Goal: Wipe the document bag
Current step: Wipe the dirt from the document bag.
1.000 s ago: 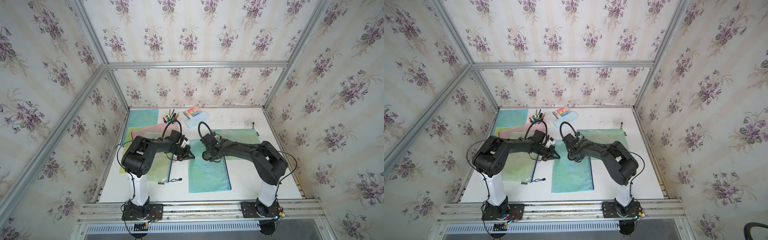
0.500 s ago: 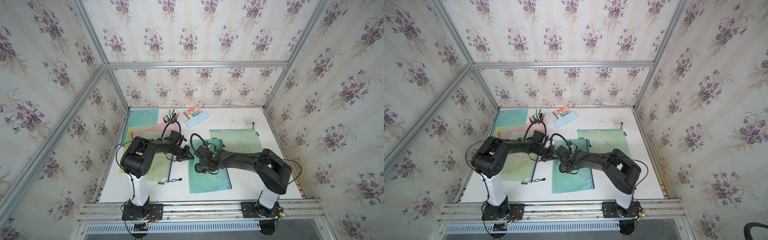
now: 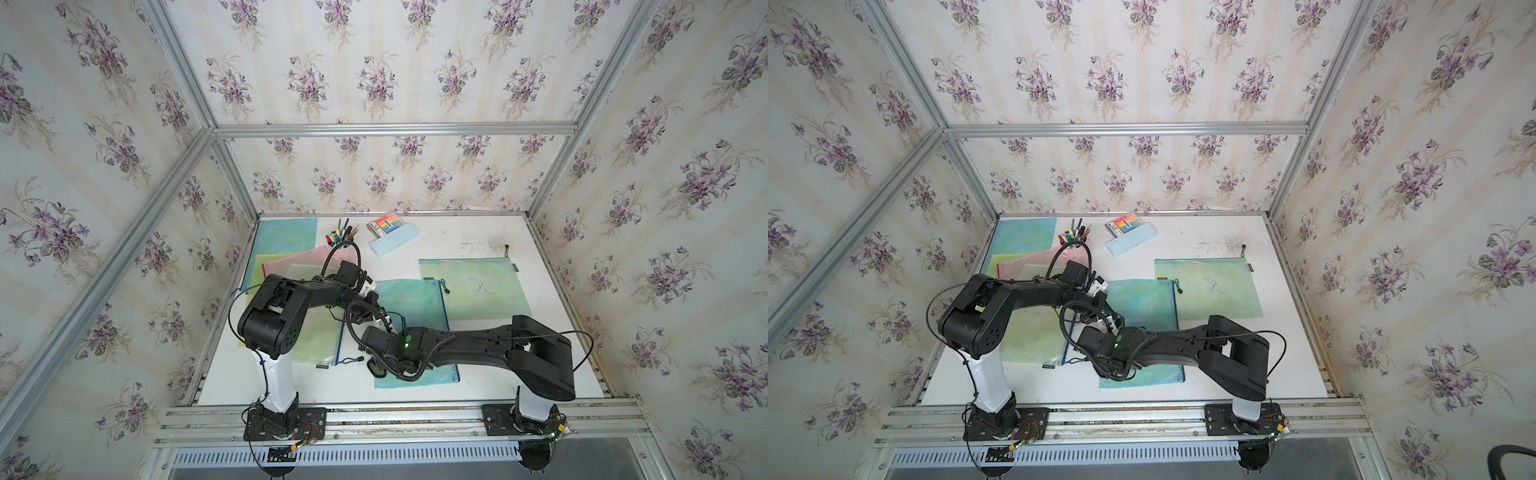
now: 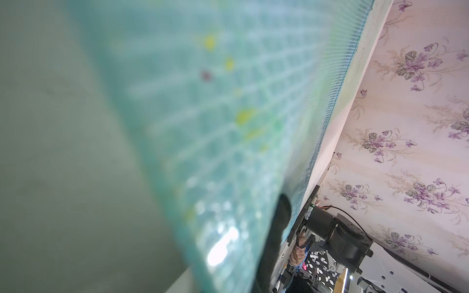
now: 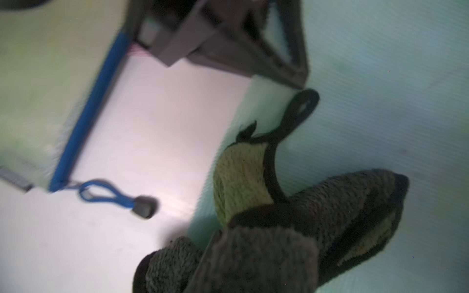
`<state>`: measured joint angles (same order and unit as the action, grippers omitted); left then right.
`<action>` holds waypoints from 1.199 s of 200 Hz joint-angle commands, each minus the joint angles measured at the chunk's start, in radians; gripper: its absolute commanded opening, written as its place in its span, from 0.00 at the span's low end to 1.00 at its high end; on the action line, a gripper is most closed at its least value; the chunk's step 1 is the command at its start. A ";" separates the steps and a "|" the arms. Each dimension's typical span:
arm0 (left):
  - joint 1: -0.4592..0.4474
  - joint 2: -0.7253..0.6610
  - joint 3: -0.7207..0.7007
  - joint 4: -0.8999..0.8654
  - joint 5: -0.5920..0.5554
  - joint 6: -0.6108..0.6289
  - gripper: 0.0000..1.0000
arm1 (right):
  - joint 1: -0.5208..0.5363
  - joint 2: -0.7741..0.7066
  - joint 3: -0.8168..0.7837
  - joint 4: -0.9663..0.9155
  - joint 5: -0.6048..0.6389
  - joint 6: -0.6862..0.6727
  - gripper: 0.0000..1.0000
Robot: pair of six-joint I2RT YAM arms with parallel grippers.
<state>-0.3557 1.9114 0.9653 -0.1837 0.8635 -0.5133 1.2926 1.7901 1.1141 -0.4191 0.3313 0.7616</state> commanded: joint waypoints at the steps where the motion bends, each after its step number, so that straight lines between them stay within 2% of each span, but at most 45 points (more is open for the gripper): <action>1: 0.001 -0.005 0.001 0.004 -0.001 0.008 0.00 | 0.015 -0.060 -0.067 -0.033 0.017 0.044 0.21; 24: 0.002 -0.008 0.005 0.002 0.001 0.017 0.00 | 0.006 -0.184 -0.229 -0.124 0.078 0.159 0.21; 52: 0.001 -0.007 0.028 -0.026 0.009 0.057 0.00 | -0.067 -0.329 -0.382 -0.365 0.141 0.366 0.22; 85: 0.000 -0.028 0.054 -0.098 -0.009 0.136 0.00 | -0.194 -0.423 -0.455 -0.413 0.144 0.397 0.24; 105: -0.001 -0.027 0.060 -0.126 -0.003 0.168 0.00 | -0.264 -0.436 -0.397 -0.415 0.203 0.332 0.24; 121: -0.007 -0.022 0.054 -0.128 0.000 0.176 0.00 | -0.327 -0.433 -0.331 -0.270 0.189 0.183 0.24; 147: -0.021 -0.006 0.046 -0.119 0.004 0.179 0.00 | -0.351 -0.317 -0.202 0.103 0.002 -0.020 0.24; 160: -0.028 -0.003 0.047 -0.119 -0.002 0.177 0.00 | -0.351 -0.193 -0.083 0.184 -0.078 -0.086 0.24; 177: -0.032 -0.012 0.049 -0.117 -0.015 0.169 0.00 | -0.351 -0.027 0.083 0.176 -0.088 -0.129 0.23; 190: -0.033 -0.027 0.052 -0.128 -0.033 0.165 0.00 | -0.365 0.051 0.137 0.178 -0.055 -0.121 0.22; 202: -0.033 -0.042 0.050 -0.129 -0.043 0.160 0.00 | -0.404 0.077 0.126 0.201 -0.073 -0.085 0.22; 240: -0.036 -0.074 0.073 -0.191 -0.063 0.167 0.00 | -0.536 0.037 0.007 0.189 0.045 -0.087 0.22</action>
<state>-0.3912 1.8530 1.0180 -0.3214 0.8200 -0.3580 0.8230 1.8519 1.1656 -0.2295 0.2844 0.6884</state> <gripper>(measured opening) 0.048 0.219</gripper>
